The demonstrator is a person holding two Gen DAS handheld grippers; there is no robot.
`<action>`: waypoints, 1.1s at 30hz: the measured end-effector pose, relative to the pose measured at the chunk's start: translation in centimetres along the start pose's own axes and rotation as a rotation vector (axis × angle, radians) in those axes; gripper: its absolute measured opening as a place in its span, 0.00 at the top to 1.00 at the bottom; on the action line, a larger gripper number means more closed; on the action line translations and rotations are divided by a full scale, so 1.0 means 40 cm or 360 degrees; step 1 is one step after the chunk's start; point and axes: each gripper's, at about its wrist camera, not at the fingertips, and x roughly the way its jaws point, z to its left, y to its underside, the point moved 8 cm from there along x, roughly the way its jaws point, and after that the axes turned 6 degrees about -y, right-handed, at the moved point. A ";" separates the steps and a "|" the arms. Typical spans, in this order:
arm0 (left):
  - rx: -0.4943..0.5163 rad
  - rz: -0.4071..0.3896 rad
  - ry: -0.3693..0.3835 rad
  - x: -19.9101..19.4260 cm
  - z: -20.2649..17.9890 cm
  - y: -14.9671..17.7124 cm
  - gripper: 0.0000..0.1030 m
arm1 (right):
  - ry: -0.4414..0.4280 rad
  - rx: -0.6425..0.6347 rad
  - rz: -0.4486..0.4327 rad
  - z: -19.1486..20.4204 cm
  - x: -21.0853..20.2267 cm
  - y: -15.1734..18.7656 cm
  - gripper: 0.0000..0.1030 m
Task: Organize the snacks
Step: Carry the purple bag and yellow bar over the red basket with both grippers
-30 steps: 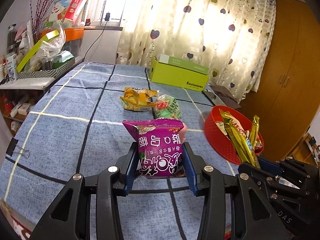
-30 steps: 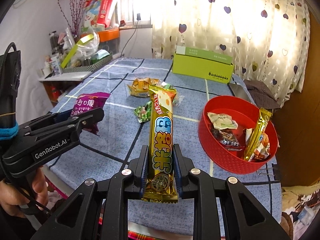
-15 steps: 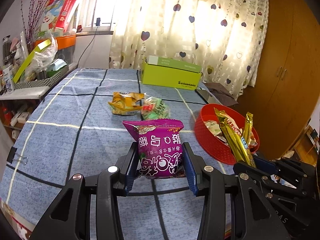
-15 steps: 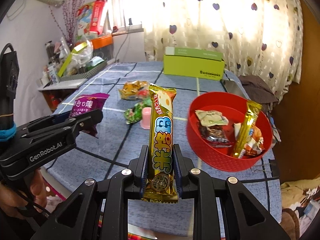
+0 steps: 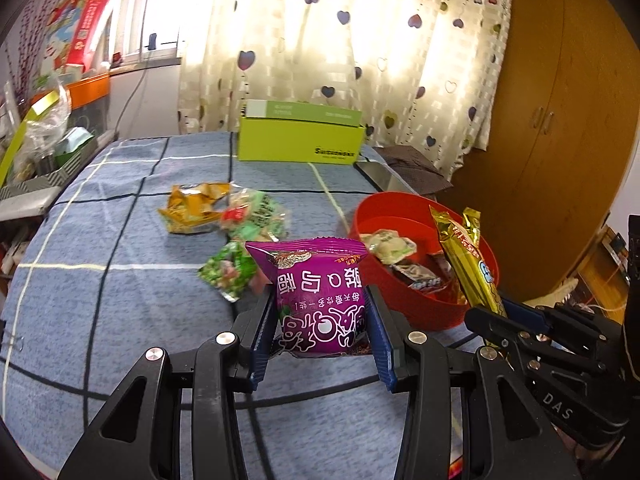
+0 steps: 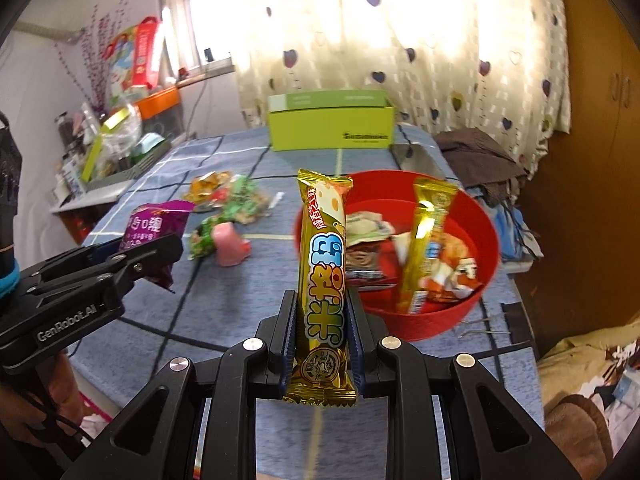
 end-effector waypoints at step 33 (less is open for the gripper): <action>0.0212 0.0130 0.0154 0.171 -0.227 -0.066 0.57 | 0.0042 0.0126 0.0051 -0.240 0.176 -0.077 0.80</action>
